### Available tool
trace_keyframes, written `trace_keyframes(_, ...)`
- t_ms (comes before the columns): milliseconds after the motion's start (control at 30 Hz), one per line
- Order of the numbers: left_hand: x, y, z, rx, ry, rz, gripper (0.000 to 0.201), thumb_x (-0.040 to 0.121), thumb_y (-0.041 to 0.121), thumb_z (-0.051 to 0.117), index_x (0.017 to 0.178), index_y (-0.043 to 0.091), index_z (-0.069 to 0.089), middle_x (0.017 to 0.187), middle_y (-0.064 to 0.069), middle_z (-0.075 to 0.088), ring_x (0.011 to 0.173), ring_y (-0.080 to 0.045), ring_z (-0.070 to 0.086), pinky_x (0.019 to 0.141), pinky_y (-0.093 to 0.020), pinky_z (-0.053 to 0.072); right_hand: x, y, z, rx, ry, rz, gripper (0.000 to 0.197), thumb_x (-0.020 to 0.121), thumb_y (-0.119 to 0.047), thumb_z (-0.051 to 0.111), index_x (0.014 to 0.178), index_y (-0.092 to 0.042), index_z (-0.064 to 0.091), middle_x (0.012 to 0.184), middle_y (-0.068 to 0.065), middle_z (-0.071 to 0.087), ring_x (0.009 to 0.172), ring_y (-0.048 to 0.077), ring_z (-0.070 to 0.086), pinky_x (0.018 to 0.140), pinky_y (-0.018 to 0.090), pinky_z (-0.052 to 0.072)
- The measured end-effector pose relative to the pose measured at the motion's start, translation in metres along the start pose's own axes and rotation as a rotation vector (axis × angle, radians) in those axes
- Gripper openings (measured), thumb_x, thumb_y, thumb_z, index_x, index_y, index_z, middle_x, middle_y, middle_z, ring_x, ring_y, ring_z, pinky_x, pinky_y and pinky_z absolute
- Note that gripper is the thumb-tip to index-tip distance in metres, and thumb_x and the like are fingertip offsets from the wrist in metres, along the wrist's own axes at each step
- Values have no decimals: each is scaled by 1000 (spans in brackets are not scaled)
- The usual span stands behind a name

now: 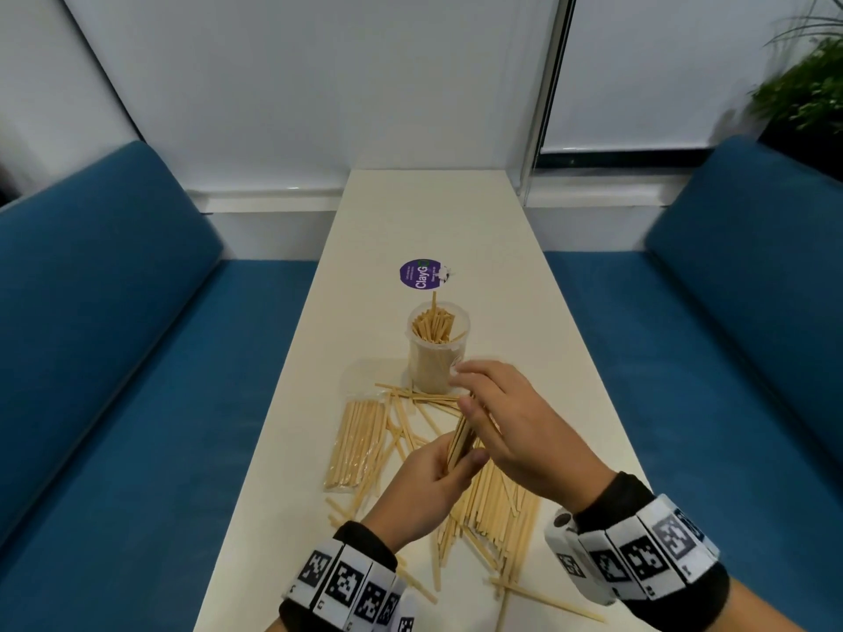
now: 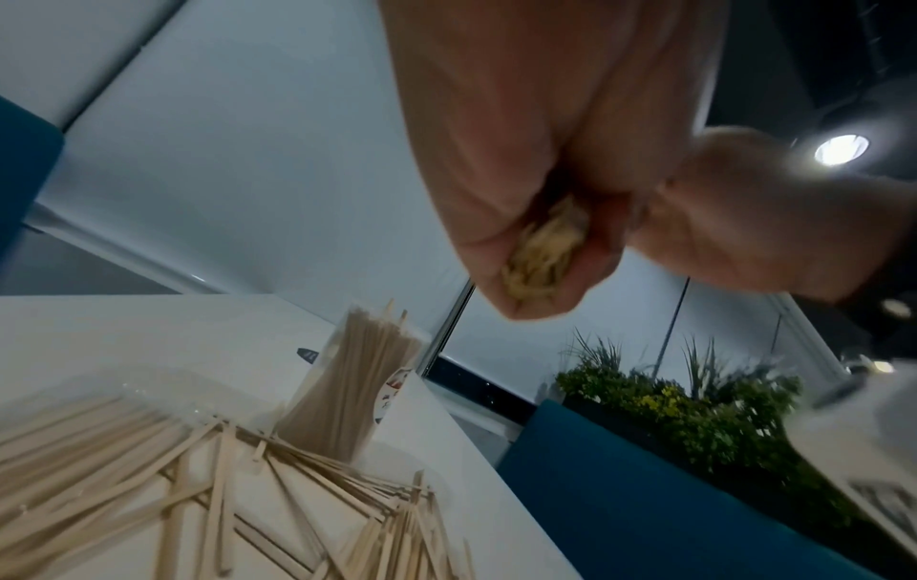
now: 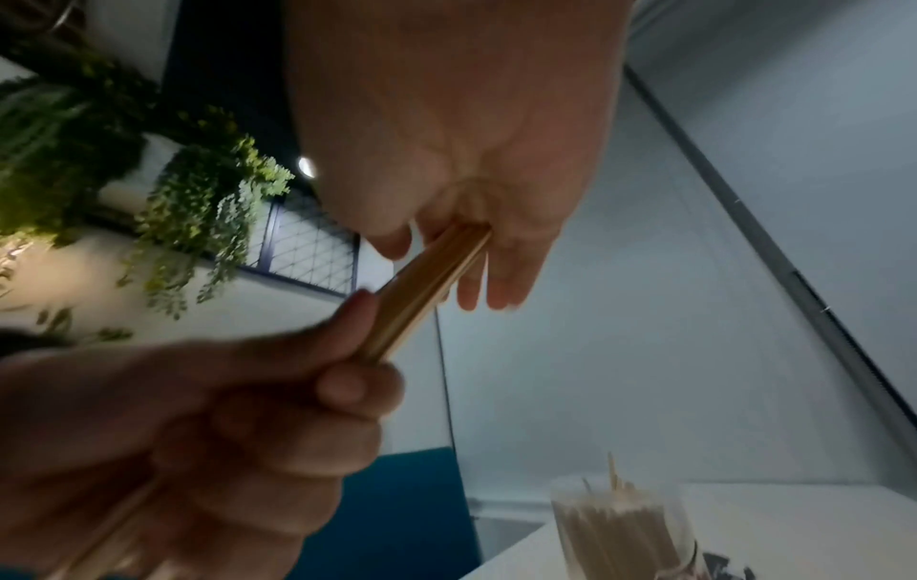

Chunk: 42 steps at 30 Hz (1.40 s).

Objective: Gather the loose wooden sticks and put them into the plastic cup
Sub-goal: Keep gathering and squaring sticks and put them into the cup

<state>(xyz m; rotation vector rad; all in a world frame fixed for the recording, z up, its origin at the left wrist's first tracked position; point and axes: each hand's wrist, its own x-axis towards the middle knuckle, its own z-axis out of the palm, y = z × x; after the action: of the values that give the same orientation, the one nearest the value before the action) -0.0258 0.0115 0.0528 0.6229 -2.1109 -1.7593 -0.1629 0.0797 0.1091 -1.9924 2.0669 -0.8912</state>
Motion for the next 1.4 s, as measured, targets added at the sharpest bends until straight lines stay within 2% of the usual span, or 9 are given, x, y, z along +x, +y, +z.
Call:
trace_keyframes(167, -2, 5, 1, 31, 30, -9, 37, 85, 54, 49, 70, 21, 40, 49, 10, 42, 45, -7, 36, 49, -19, 34, -2, 1, 4, 138, 75, 47, 47, 97, -44, 25, 132, -21, 45, 125, -15, 42, 116, -15, 34, 99, 3, 27)
trace_keyframes(400, -3, 2, 0, 34, 28, -47, 38, 74, 73, 48, 60, 38, 40, 51, 11, 37, 47, -7, 33, 50, -25, 29, 0, -5, 1, 609, 157, 410, 66, 71, -52, 64, 129, -34, 36, 117, -19, 51, 93, 1, 60, 79, 21, 52)
trace_keyframes(533, 2, 9, 1, 50, -52, -70, 27, 89, 48, 51, 67, 34, 44, 54, 10, 38, 46, -6, 35, 49, -24, 29, 3, -5, 2, 576, -17, 444, 27, 82, -39, 67, 86, -12, 67, 72, 0, 66, 64, 6, 60, 67, 26, 50)
trace_keyframes(633, 2, 14, 0, -17, -93, -122, 20, 91, 33, 55, 74, 24, 50, 58, 6, 46, 48, -4, 44, 51, -17, 39, 5, -4, 1, 581, 9, 446, 28, 89, -26, 62, 75, -1, 64, 47, -6, 55, 43, 6, 50, 54, 26, 47)
trace_keyframes(767, -3, 8, -10, -5, -132, -261, 14, 88, 25, 63, 99, 20, 58, 86, 3, 63, 76, -4, 61, 75, -20, 52, 7, -6, -4, 526, 129, 413, 32, 89, -23, 61, 74, 4, 59, 43, -4, 50, 40, 9, 47, 49, 23, 45)
trace_keyframes(900, -3, 5, -10, -571, -57, -398, 30, 88, -5, 49, 115, 6, 57, 119, -16, 60, 100, -23, 65, 93, -33, 51, 8, -11, -3, 476, 244, 355, 29, 88, -22, 63, 73, 2, 58, 54, 7, 53, 45, 14, 51, 53, 28, 48)
trace_keyframes(1067, 2, 9, -17, -1361, 39, -409, 42, 84, 14, 40, 94, -17, 66, 116, -35, 56, 109, -39, 54, 105, -39, 36, 9, -16, 2, 406, 296, 281, 26, 84, -25, 66, 70, -4, 61, 63, 9, 59, 56, 20, 55, 57, 36, 48)
trace_keyframes(1233, 3, 4, -14, -1267, 50, -382, 40, 85, 20, 44, 96, -11, 68, 104, -29, 62, 94, -33, 64, 89, -37, 51, 12, -14, 4, 422, 207, 288, 20, 84, -27, 67, 73, -11, 64, 65, 0, 61, 56, 8, 57, 56, 24, 50)
trace_keyframes(1400, -4, -1, -15, -189, -102, -294, 40, 85, 47, 57, 113, 19, 52, 81, 2, 51, 70, -8, 50, 66, -21, 43, 15, -12, 3, 503, 114, 339, 19, 86, -25, 66, 78, -8, 63, 59, 1, 59, 43, 5, 50, 48, 24, 49)
